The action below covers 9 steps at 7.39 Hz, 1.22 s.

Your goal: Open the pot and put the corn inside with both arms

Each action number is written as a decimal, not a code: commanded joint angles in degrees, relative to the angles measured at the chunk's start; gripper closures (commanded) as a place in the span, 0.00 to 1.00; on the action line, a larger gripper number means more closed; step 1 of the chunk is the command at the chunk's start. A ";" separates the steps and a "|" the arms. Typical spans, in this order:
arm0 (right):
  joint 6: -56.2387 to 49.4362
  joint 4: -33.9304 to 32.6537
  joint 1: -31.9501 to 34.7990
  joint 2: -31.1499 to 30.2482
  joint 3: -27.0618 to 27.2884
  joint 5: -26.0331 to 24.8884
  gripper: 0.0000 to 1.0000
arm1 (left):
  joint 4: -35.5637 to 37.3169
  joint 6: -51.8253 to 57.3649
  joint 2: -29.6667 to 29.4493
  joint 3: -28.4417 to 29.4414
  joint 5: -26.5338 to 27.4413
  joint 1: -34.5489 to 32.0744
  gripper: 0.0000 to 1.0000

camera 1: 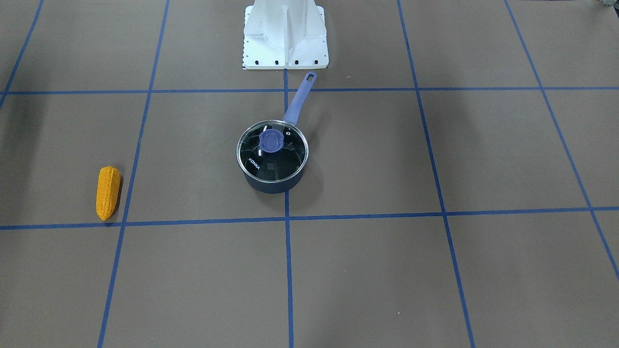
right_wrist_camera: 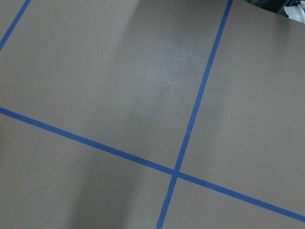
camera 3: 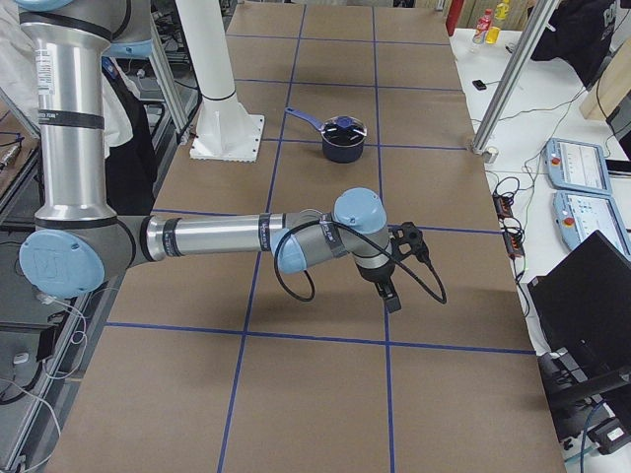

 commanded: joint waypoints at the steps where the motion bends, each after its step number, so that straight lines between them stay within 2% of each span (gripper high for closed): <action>1: 7.67 1.72 -3.51 1.91 0.42 1.21 0.00 | -10.61 -7.56 -2.21 0.02 -1.24 3.53 0.02; 2: 15.65 1.81 -6.40 3.93 0.77 1.04 0.00 | -10.64 -14.68 -4.67 -1.02 -1.23 6.87 0.02; 3: 19.13 1.81 -8.43 4.91 0.86 0.86 0.00 | -10.64 -25.80 -6.96 -3.12 -0.19 12.21 0.02; 4: 21.77 1.81 -9.59 5.18 1.21 0.34 0.00 | -10.29 -37.83 -9.42 -6.10 5.57 18.79 0.01; 5: 22.41 1.81 -9.86 5.18 1.21 -0.19 0.00 | -9.50 -47.43 -11.36 -7.87 13.98 27.12 0.01; 6: 22.41 1.73 -9.86 5.09 1.21 -0.71 0.00 | -3.75 -51.97 -16.69 -7.89 18.59 33.47 0.01; 7: 22.41 1.81 -9.95 4.92 1.21 -0.63 0.00 | 10.57 -53.67 -26.83 -7.89 21.42 38.14 0.01; 8: 22.41 1.90 -10.47 4.92 1.21 -0.63 0.00 | 16.29 -57.16 -32.42 -7.28 26.06 44.19 0.01; 9: 22.41 1.90 -10.65 4.83 1.21 -0.63 0.00 | 16.87 -63.12 -37.34 -4.32 27.93 48.26 0.01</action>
